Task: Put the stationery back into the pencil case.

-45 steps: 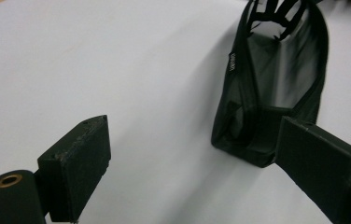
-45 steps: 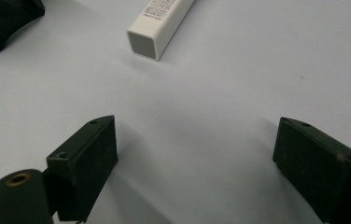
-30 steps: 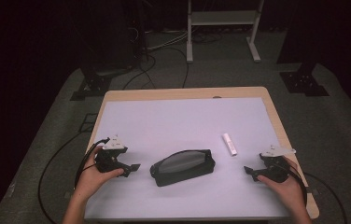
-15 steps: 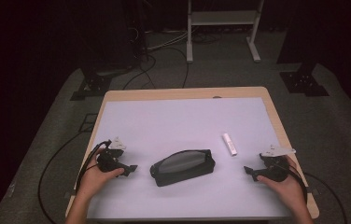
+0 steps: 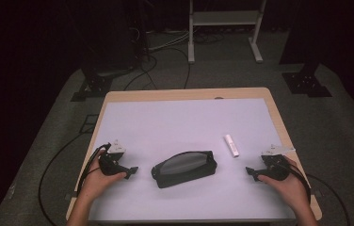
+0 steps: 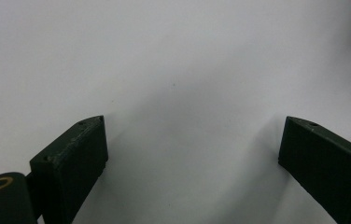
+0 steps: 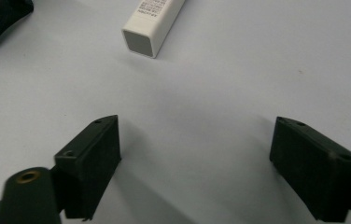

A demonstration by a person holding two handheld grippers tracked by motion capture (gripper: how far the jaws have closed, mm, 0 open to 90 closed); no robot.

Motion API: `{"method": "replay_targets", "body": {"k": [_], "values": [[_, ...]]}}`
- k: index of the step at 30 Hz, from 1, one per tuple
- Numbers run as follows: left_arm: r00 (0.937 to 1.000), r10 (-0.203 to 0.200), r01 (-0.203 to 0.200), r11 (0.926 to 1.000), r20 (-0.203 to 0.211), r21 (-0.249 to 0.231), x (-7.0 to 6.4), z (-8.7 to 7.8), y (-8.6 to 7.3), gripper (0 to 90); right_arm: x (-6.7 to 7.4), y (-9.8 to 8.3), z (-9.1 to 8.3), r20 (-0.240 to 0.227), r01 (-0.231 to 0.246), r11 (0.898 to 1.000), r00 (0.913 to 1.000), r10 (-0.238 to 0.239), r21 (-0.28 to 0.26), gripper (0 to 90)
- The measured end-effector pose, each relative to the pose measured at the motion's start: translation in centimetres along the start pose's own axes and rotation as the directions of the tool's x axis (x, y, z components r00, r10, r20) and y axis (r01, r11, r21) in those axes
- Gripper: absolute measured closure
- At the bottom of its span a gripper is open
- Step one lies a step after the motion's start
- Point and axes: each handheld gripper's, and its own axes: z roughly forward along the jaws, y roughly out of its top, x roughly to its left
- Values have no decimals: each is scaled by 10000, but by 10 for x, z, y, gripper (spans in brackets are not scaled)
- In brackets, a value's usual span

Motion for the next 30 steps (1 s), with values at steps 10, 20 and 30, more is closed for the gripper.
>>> {"method": "replay_targets", "body": {"k": [10,20,30], "values": [[10000,-40,46,9974,78,-715,1,0,-10,64,8,20,-9,-89,-269,9988,9996,273,416,309],[9999,-61,68,9974,98,-722,1,0,-10,64,13,43,-13,-135,-362,9983,9992,368,452,359],[9999,-61,68,9974,100,-721,1,0,-10,64,19,60,-5,-187,-358,9977,9991,369,573,398]]}}
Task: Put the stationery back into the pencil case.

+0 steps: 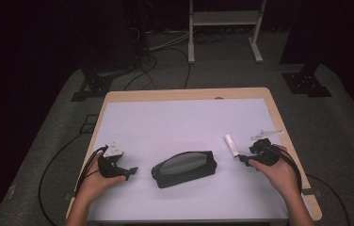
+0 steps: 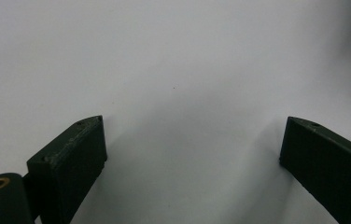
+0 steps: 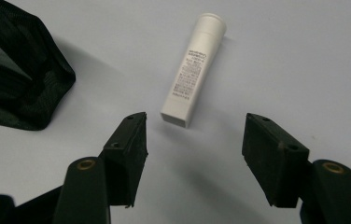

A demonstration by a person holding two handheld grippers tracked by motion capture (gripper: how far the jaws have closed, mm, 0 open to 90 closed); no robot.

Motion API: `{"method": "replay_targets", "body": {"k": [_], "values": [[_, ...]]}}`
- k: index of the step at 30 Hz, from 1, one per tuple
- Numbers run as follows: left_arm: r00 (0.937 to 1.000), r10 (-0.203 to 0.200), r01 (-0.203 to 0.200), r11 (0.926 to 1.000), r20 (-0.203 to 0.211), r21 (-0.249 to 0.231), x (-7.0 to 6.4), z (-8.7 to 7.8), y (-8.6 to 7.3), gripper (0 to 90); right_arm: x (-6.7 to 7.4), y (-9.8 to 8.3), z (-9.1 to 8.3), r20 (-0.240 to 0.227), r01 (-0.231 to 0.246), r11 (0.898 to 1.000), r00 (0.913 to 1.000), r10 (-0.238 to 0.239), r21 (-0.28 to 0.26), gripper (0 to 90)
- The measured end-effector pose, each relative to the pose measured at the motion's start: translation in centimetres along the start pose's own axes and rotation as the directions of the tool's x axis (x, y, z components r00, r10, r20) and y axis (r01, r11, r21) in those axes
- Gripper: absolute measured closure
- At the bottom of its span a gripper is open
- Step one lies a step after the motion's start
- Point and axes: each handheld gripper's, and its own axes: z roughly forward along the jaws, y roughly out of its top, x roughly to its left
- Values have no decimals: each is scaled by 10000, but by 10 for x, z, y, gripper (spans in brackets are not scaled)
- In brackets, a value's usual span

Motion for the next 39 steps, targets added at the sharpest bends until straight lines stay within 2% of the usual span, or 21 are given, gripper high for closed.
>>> {"method": "replay_targets", "body": {"k": [12,33,39], "values": [[10000,-5,5,10000,0,-1,0,0,0,64,2,19,17,-149,-48,9998,9999,50,170,434],[10000,18,-18,10000,-17,0,0,0,0,64,-3,44,55,-103,-198,9940,9997,210,1072,520],[10000,4,-4,10000,-8,-8,0,0,0,64,-5,47,62,-16,-69,9909,10000,72,1347,555]]}}
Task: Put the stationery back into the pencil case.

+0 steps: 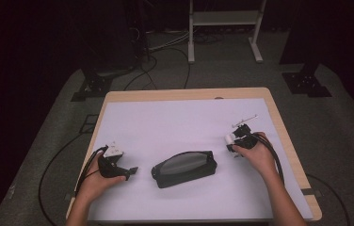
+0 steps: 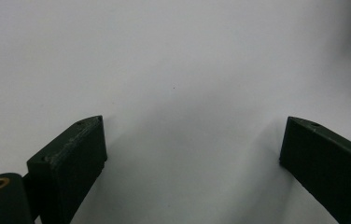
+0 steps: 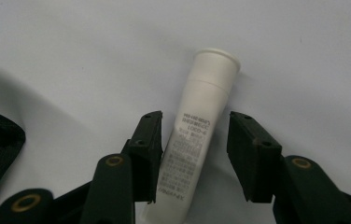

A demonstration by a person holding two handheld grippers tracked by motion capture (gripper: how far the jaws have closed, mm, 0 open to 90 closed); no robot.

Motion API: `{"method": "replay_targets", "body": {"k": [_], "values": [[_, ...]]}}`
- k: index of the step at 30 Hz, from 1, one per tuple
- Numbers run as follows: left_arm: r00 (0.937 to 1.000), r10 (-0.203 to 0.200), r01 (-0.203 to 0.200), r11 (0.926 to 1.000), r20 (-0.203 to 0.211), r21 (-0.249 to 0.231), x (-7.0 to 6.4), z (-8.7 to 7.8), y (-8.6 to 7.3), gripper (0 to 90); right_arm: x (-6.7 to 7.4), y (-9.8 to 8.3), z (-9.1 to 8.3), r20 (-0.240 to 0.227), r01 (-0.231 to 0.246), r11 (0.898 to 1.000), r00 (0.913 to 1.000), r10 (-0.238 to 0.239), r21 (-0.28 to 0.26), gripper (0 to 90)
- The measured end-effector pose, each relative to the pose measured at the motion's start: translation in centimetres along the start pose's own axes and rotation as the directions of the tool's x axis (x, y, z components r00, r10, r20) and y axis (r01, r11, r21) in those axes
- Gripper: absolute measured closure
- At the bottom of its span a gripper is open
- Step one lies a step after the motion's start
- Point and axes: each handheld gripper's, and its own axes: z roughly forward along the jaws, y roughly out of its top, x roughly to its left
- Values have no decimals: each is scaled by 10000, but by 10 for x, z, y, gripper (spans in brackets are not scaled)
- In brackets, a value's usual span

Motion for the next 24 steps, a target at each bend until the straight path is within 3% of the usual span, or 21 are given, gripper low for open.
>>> {"method": "replay_targets", "body": {"k": [12,24], "values": [[10000,10,-10,10000,-8,-13,0,0,0,64,-3,7,5,-33,466,9975,9989,-465,536,648],[10000,0,0,10000,7,10,0,0,0,64,-6,5,5,-199,847,9957,9963,-839,384,678]]}}
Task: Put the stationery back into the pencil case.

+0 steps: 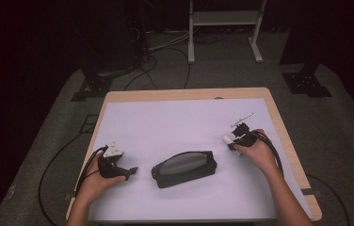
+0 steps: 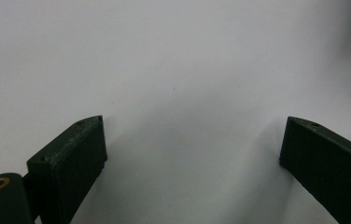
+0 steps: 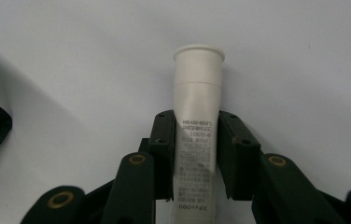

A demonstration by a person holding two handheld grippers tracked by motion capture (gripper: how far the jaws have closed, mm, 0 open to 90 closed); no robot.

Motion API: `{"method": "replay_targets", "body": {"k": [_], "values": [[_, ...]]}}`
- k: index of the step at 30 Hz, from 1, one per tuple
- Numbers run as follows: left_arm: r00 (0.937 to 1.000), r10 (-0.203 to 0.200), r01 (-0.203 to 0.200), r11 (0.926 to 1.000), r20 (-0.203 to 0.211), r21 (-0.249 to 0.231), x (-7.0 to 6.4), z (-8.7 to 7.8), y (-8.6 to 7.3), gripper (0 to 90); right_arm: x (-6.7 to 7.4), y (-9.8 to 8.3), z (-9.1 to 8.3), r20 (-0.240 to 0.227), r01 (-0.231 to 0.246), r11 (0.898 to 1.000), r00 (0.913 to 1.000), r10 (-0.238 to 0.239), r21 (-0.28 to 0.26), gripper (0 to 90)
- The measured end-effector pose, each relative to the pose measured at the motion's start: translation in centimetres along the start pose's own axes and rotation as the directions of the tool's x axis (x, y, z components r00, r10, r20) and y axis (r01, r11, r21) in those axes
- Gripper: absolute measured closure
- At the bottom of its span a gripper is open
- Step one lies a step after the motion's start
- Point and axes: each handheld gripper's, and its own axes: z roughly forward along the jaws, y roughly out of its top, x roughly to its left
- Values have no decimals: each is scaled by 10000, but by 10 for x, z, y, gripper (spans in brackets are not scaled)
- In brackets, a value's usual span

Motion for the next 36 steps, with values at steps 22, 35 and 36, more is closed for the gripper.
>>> {"method": "replay_targets", "body": {"k": [22,35,36], "values": [[10000,8,-8,10000,-13,-2,0,0,0,64,1,-6,-29,-826,121,9937,9964,-214,-1111,680],[10000,8,-8,10000,-12,-2,0,0,0,64,6,-6,-43,-1064,202,9876,9936,-371,-1557,680],[10000,8,-8,10000,-7,-3,0,0,0,64,6,-6,-44,-1074,238,9874,9934,-410,-1566,680]]}}
